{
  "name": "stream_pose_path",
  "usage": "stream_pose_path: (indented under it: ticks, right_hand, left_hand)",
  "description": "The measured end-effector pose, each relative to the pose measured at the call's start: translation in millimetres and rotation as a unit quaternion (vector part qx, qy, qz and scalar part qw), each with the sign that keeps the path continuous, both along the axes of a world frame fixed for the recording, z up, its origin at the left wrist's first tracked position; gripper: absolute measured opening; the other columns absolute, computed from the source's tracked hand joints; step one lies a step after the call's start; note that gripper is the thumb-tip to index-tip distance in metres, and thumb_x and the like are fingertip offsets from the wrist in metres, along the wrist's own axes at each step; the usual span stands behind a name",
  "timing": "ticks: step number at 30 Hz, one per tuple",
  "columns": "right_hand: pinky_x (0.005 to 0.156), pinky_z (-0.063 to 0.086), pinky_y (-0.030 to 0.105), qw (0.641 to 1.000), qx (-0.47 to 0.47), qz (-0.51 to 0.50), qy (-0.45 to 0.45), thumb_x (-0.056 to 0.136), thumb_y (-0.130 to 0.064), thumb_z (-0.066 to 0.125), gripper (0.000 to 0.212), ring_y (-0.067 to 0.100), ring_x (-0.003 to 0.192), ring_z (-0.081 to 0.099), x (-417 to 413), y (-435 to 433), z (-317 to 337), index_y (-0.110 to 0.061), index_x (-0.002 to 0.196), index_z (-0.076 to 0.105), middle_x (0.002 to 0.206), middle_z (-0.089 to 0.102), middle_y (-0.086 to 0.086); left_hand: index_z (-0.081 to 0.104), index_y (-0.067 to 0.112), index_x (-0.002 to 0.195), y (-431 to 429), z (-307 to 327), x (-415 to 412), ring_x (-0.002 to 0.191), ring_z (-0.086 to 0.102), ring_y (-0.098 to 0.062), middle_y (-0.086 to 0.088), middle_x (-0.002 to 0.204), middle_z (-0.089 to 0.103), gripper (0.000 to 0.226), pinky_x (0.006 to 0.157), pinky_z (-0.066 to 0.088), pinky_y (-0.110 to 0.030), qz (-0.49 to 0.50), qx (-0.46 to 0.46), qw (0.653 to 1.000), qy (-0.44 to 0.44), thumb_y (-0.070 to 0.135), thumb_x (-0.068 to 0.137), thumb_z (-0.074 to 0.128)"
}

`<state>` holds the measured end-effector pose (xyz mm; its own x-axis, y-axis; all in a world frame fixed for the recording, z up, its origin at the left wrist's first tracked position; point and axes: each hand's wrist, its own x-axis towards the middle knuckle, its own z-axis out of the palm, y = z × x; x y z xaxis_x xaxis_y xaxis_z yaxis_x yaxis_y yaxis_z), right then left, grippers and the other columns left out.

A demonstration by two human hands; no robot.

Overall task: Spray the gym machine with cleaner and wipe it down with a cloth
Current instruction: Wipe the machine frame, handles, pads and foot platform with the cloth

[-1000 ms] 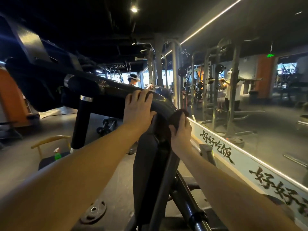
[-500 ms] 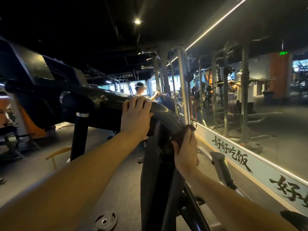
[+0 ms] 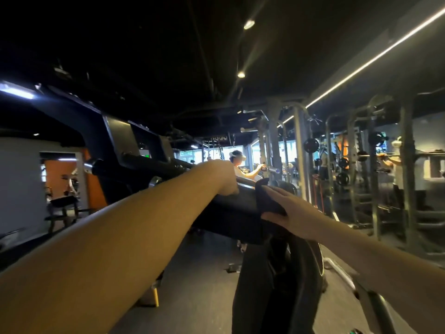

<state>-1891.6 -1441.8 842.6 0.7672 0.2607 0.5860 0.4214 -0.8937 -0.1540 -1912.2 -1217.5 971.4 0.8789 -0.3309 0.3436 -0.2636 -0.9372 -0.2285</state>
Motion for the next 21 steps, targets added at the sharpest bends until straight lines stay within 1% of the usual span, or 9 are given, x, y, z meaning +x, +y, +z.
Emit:
stream_pose_path:
  ticks: [2,4,6,8,10,13,16,19,21]
  right_hand:
    - [0.116,0.039,0.042,0.999,0.002,0.027,0.024,0.098,-0.056,0.059,0.075,0.022,0.144,0.043,2,13,18,-0.039,0.162,0.023,0.165,0.034,-0.01]
    - [0.115,0.038,0.038,0.999,-0.004,0.043,0.026,0.1,-0.052,0.057,0.069,0.022,0.141,0.045,3,33,35,-0.036,0.161,0.028,0.16,0.041,-0.007]
    - [0.115,0.036,0.039,0.998,-0.019,0.052,0.029,0.102,-0.054,0.054,0.065,0.023,0.14,0.046,10,55,50,-0.035,0.159,0.032,0.157,0.045,-0.004]
    - [0.113,0.037,0.04,0.997,-0.028,0.055,0.052,0.102,-0.059,0.046,0.061,0.024,0.138,0.048,21,81,66,-0.037,0.158,0.034,0.154,0.049,-0.003]
    - [0.106,0.038,0.036,0.995,-0.014,0.048,0.086,0.104,-0.061,0.039,0.056,0.025,0.134,0.051,28,106,82,-0.04,0.156,0.037,0.151,0.052,0.001]
    - [0.1,0.036,0.033,0.993,-0.005,0.053,0.102,0.106,-0.061,0.033,0.054,0.025,0.132,0.052,32,120,91,-0.04,0.156,0.039,0.148,0.055,0.005]
    - [0.113,0.036,0.041,0.991,0.003,0.063,0.116,0.104,-0.067,0.028,0.055,0.025,0.135,0.05,34,103,87,-0.045,0.153,0.04,0.153,0.052,0.001]
    - [0.121,0.029,0.048,0.987,-0.001,0.009,0.158,0.099,-0.076,0.024,0.067,0.029,0.14,0.046,48,92,93,-0.041,0.153,0.042,0.156,0.048,0.005]
    - [0.122,0.026,0.05,0.986,-0.007,-0.003,0.167,0.094,-0.083,0.024,0.074,0.03,0.142,0.045,62,102,103,-0.04,0.151,0.046,0.158,0.044,0.006]
  left_hand:
    - [0.062,0.008,0.13,5,14,-1,0.105,0.059,-0.027,-0.009,0.126,0.062,0.052,0.093,0.049,-0.037,-0.004,-0.001,0.999,0.039,0.048,0.097,0.064]
    - [0.065,0.008,0.124,18,24,2,0.1,0.06,-0.024,-0.007,0.116,0.062,0.046,0.093,0.05,-0.035,-0.001,-0.011,0.999,0.049,0.047,0.101,0.057]
    - [0.064,0.006,0.127,39,28,6,0.101,0.058,-0.023,-0.007,0.117,0.06,0.043,0.088,0.045,-0.032,0.01,-0.027,0.999,0.045,0.041,0.106,0.049]
    - [0.063,0.005,0.132,63,31,9,0.101,0.056,-0.025,-0.011,0.127,0.061,0.044,0.086,0.042,-0.032,0.028,-0.058,0.997,0.036,0.038,0.107,0.048]
    - [0.065,0.006,0.13,84,34,11,0.099,0.058,-0.024,-0.011,0.127,0.064,0.041,0.085,0.044,-0.033,0.034,-0.098,0.994,0.024,0.036,0.106,0.051]
    - [0.074,0.009,0.118,107,35,14,0.099,0.065,-0.023,-0.007,0.118,0.07,0.036,0.088,0.052,-0.036,0.034,-0.129,0.991,0.007,0.036,0.104,0.055]
    - [0.079,0.014,0.109,124,34,14,0.092,0.067,-0.02,-0.003,0.109,0.074,0.03,0.084,0.054,-0.035,0.029,-0.141,0.99,-0.014,0.035,0.103,0.058]
    - [0.077,0.017,0.118,144,34,9,0.1,0.065,-0.02,-0.003,0.115,0.073,0.03,0.094,0.053,-0.037,0.038,-0.144,0.989,-0.023,0.035,0.103,0.058]
    - [0.073,0.015,0.124,161,36,7,0.103,0.063,-0.022,-0.005,0.12,0.069,0.033,0.092,0.049,-0.035,0.048,-0.15,0.987,-0.025,0.036,0.104,0.056]
